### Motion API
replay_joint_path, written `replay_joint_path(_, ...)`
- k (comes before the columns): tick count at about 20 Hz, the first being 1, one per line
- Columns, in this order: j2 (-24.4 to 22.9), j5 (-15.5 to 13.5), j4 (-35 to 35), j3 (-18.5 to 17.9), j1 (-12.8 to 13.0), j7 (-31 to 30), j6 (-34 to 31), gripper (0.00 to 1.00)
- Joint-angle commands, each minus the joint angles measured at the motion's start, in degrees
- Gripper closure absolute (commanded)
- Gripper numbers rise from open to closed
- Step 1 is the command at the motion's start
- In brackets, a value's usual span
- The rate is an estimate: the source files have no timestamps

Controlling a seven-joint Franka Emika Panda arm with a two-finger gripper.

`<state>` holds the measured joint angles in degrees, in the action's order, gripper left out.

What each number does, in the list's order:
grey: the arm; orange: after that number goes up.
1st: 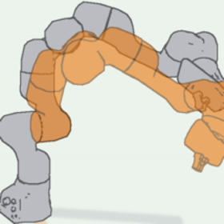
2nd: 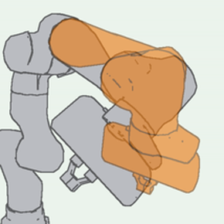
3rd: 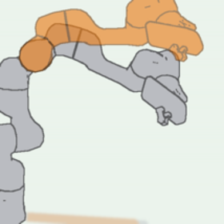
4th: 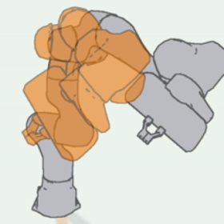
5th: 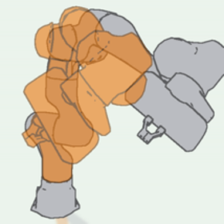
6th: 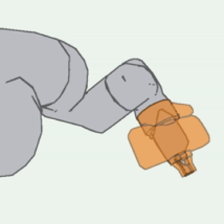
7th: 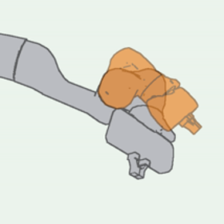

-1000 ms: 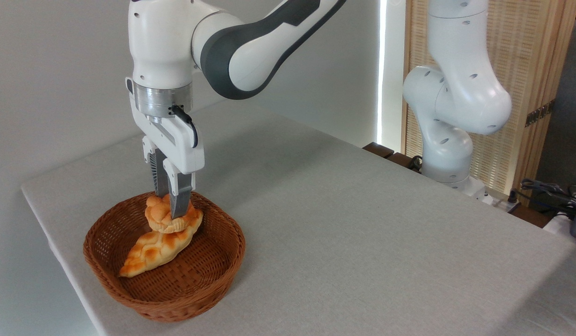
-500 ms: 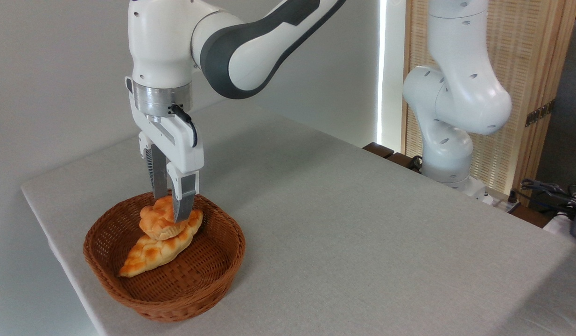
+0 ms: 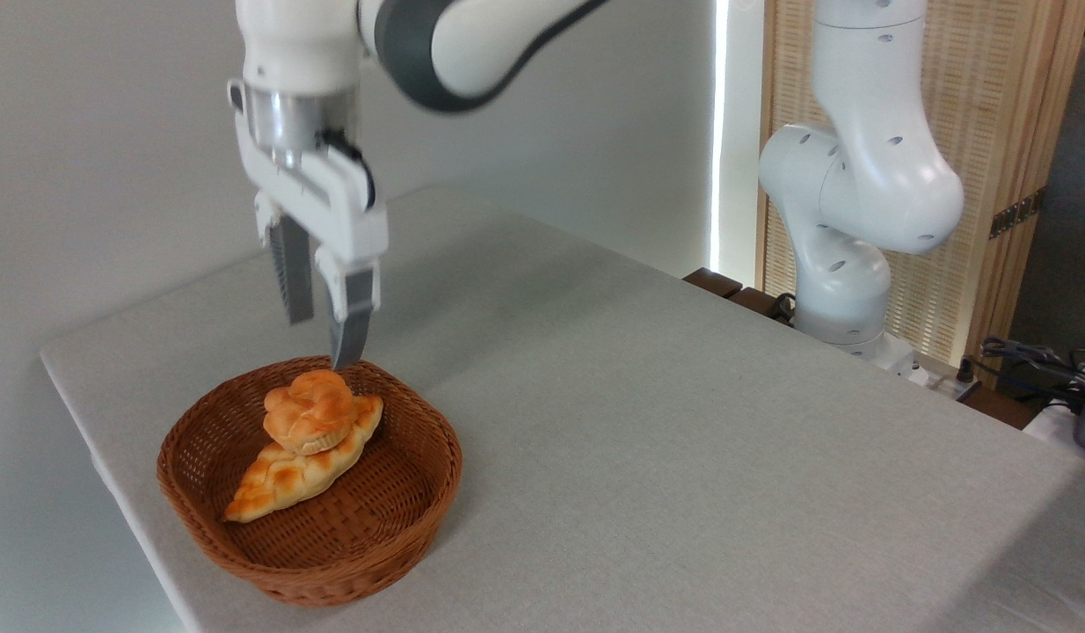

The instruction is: Put bread into the basket

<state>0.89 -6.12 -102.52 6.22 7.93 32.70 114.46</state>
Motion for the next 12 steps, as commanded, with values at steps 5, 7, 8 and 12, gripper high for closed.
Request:
replay_joint_path(5, -4.67, 0.93, 2.94, -5.42, 0.24, -0.10, -14.87, 0.00)
replay_joint_path(7, -4.67, 0.93, 3.20, -6.04, 0.16, 0.17, -14.97, 0.00)
replay_joint_path(8, -4.67, 0.93, 3.20, -6.13, 0.24, 0.17, -14.97, 0.00)
replay_joint_path(12, -4.67, 1.63, 3.20, -6.75, 0.24, 0.08, -14.97, 0.00)
